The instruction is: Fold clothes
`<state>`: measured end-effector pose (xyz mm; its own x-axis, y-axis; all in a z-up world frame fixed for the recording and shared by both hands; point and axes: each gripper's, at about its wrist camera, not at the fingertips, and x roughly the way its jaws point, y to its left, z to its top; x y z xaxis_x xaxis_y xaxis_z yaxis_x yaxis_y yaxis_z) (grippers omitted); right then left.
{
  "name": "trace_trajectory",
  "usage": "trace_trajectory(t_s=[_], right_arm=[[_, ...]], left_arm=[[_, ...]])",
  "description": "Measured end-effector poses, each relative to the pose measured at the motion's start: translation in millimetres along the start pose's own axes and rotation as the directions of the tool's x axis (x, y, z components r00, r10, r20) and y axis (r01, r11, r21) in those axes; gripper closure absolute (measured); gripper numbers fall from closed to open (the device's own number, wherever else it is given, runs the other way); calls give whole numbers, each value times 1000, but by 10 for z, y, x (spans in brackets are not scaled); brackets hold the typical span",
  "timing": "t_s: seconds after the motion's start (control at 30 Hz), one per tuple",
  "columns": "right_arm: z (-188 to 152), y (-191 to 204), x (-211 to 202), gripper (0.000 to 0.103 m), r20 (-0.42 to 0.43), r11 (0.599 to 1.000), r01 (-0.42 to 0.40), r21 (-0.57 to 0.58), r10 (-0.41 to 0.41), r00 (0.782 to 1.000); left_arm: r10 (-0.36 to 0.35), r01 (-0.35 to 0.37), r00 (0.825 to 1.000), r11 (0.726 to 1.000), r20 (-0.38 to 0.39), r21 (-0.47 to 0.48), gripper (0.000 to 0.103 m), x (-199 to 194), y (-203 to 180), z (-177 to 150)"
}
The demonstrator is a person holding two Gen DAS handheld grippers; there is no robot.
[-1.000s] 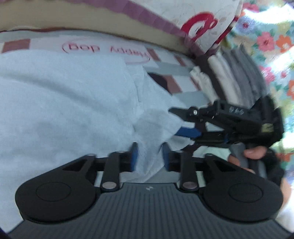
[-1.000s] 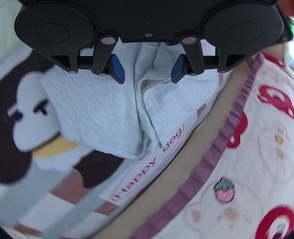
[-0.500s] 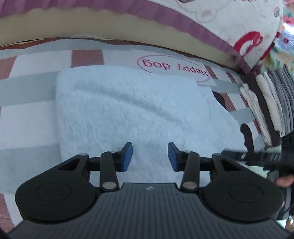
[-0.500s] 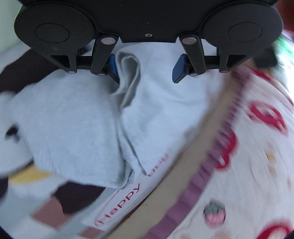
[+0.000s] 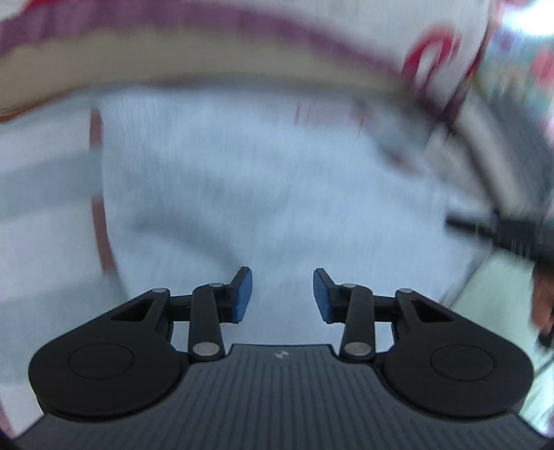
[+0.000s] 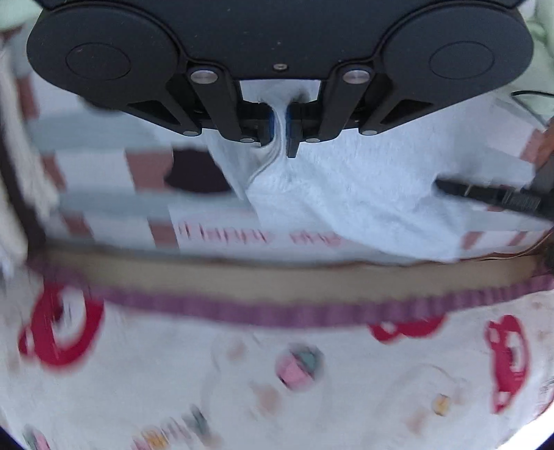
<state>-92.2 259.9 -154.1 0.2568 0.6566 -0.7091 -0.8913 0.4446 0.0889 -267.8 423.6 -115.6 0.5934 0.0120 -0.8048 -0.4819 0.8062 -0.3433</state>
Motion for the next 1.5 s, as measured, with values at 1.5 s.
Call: trace_trajectory(t_s=[1.5], right_arm=[[-339, -306, 296, 92, -105, 977, 178, -117, -190, 976]], left_arm=[[15, -13, 998, 999, -66, 32, 65, -86, -45, -62]])
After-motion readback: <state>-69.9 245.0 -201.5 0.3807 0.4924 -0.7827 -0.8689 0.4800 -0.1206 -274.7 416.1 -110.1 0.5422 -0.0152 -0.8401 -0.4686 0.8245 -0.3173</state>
